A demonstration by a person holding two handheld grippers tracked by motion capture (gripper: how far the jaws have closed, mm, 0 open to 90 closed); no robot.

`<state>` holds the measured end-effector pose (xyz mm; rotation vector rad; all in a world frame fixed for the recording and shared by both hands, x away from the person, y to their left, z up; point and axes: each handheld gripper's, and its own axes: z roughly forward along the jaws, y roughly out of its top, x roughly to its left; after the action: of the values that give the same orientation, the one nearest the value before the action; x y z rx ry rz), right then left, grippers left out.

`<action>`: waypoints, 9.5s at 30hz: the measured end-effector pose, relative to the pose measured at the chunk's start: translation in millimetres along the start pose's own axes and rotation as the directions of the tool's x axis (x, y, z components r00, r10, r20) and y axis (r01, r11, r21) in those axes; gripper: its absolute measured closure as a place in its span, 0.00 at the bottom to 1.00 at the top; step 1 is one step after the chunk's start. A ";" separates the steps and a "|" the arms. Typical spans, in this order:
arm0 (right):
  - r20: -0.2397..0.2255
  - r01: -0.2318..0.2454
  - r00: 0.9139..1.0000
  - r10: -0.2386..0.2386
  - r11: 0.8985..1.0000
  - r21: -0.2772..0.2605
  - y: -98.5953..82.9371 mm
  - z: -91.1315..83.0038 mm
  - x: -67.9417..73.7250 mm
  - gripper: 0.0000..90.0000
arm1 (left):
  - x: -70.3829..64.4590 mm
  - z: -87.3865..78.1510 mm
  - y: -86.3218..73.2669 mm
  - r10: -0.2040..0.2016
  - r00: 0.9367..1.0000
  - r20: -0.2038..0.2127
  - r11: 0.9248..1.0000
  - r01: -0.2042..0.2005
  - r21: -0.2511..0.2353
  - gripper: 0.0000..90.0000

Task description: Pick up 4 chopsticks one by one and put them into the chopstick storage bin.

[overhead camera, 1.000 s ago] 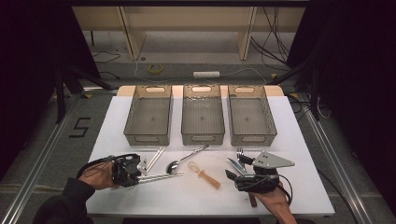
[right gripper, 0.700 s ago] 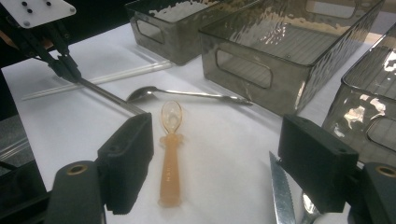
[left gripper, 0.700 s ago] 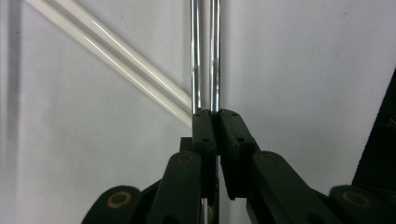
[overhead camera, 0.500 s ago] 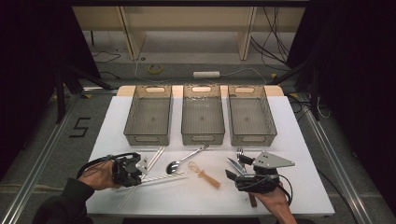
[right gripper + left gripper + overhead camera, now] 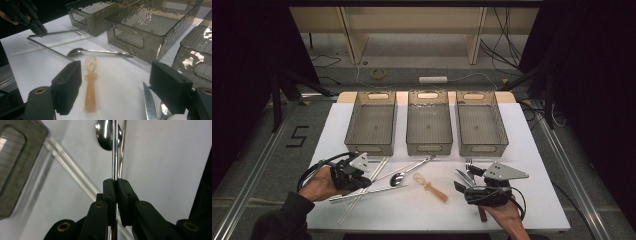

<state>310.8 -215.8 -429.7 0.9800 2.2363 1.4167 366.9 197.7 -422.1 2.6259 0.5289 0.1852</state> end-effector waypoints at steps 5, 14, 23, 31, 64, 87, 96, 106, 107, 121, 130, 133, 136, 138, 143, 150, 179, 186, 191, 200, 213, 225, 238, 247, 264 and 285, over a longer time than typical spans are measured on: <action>0.004 -0.001 1.000 0.001 1.000 0.000 0.2 0.1 0.4 0.30 | 6.4 -5.5 -0.3 -0.094 0.995 -0.024 0.993 0.092 -0.077 0.94; 0.004 -0.006 1.000 0.006 1.000 -0.010 0.1 -0.6 -0.9 0.30 | 22.3 -14.8 3.8 -0.188 0.979 -0.080 0.971 0.174 -0.162 0.94; 0.004 -0.006 1.000 0.006 1.000 -0.007 0.0 -0.1 -1.0 0.30 | 46.9 -31.6 5.1 -0.275 0.954 -0.117 0.937 0.239 -0.255 0.94; 0.005 -0.010 1.000 0.010 1.000 -0.009 0.0 -0.5 -1.3 0.30 | 67.7 -42.9 9.8 -0.347 0.925 -0.152 0.903 0.286 -0.321 0.94; -0.001 -0.015 1.000 0.015 1.000 -0.019 0.2 -0.9 -1.7 0.30 | 136.7 -30.7 18.3 -0.523 0.822 -0.227 0.813 0.401 -0.423 0.94; -0.007 -0.011 1.000 0.011 1.000 -0.021 0.4 -1.9 -0.5 0.29 | 145.8 -0.1 6.8 -0.560 0.796 -0.232 0.805 0.456 -0.378 0.94; -0.009 -0.010 1.000 0.010 1.000 -0.019 0.1 -1.9 0.1 0.29 | 147.1 12.0 4.8 -0.559 0.795 -0.234 0.814 0.472 -0.338 0.94; -0.010 -0.006 1.000 0.006 1.000 -0.019 0.3 -2.3 0.7 0.29 | 146.1 11.6 4.1 -0.572 0.784 -0.242 0.807 0.484 -0.339 0.85; -0.010 -0.007 1.000 0.007 1.000 -0.018 0.4 -2.5 0.6 0.29 | 145.0 9.7 4.7 -0.569 0.786 -0.243 0.809 0.481 -0.339 0.82; -0.010 -0.005 1.000 0.005 1.000 -0.021 1.0 -3.5 0.9 0.29 | 106.8 -21.6 17.9 -0.483 0.850 -0.210 0.865 0.427 -0.263 0.44; -0.015 -0.001 1.000 0.001 1.000 -0.022 1.7 -3.1 1.3 0.29 | 77.0 -21.2 18.1 -0.407 0.894 -0.186 0.911 0.384 -0.149 0.33; -0.014 -0.003 1.000 0.003 1.000 -0.022 1.7 -3.3 1.3 0.29 | 64.4 -21.5 16.9 -0.380 0.909 -0.170 0.924 0.364 -0.118 0.32; -0.015 -0.002 1.000 0.002 1.000 -0.019 1.6 -3.2 1.6 0.29 | 50.0 -19.5 15.3 -0.348 0.923 -0.163 0.937 0.340 -0.080 0.31; -0.016 0.000 1.000 0.000 1.000 -0.017 1.7 -3.1 2.2 0.29 | 43.2 -17.8 13.4 -0.341 0.927 -0.158 0.940 0.335 -0.062 0.30; -0.019 0.000 1.000 0.000 1.000 -0.017 1.7 -2.2 2.7 0.29 | 27.6 -15.8 9.7 -0.326 0.937 -0.121 0.945 0.326 -0.028 0.29; -0.021 0.000 1.000 0.000 1.000 -0.012 1.7 -2.1 3.0 0.29 | 13.8 -7.1 6.7 -0.283 0.949 -0.138 0.955 0.292 0.050 0.31; -0.023 0.004 1.000 -0.004 1.000 -0.009 1.4 -1.3 2.9 0.29 | 1.1 21.6 -23.3 -0.163 0.983 -0.084 0.936 0.181 0.301 0.72; -0.024 -0.001 1.000 0.001 1.000 -0.008 1.0 -0.7 2.1 0.29 | -0.1 22.7 -24.8 -0.146 0.988 -0.049 0.936 0.154 0.316 0.78; -0.024 -0.004 1.000 0.004 1.000 -0.008 1.0 -0.9 2.0 0.29 | 0.4 25.7 -27.2 -0.144 0.989 -0.040 0.934 0.149 0.325 0.82; -0.026 0.000 1.000 0.000 1.000 -0.007 1.0 -0.9 2.5 0.29 | 0.7 27.3 -28.6 -0.101 0.995 -0.015 0.934 0.100 0.342 0.88; -0.025 0.004 1.000 -0.004 1.000 -0.003 1.0 -0.5 3.0 0.29 | 0.0 27.5 -29.6 -0.045 0.999 0.018 0.940 0.036 0.338 0.93; -0.024 0.001 1.000 -0.001 1.000 -0.004 1.0 -0.8 2.9 0.29 | -3.7 22.9 -26.0 -0.012 0.999 0.046 0.945 -0.004 0.326 0.94; -0.025 0.000 1.000 0.000 1.000 -0.004 0.9 -0.8 2.7 0.29 | -3.2 6.6 -22.5 -0.042 0.998 0.049 0.970 0.029 0.239 0.94; -0.024 0.001 1.000 -0.002 1.000 -0.003 0.5 -0.2 2.8 0.29 | 1.4 -5.4 -15.9 -0.115 0.992 0.055 0.991 0.111 0.071 0.94; -0.016 -0.002 1.000 0.002 1.000 -0.002 0.0 -0.1 2.3 0.29 | 15.5 -22.4 -15.1 -0.289 0.955 -0.066 0.945 0.274 -0.180 0.94; -0.011 -0.011 1.000 0.011 1.000 -0.011 0.0 -0.7 0.7 0.29 | 47.6 -29.7 -3.9 -0.407 0.906 -0.120 0.873 0.347 -0.342 0.94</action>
<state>309.9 -215.8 -429.4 0.9852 2.2320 1.4412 402.9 231.8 -395.5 2.1554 0.9829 0.3621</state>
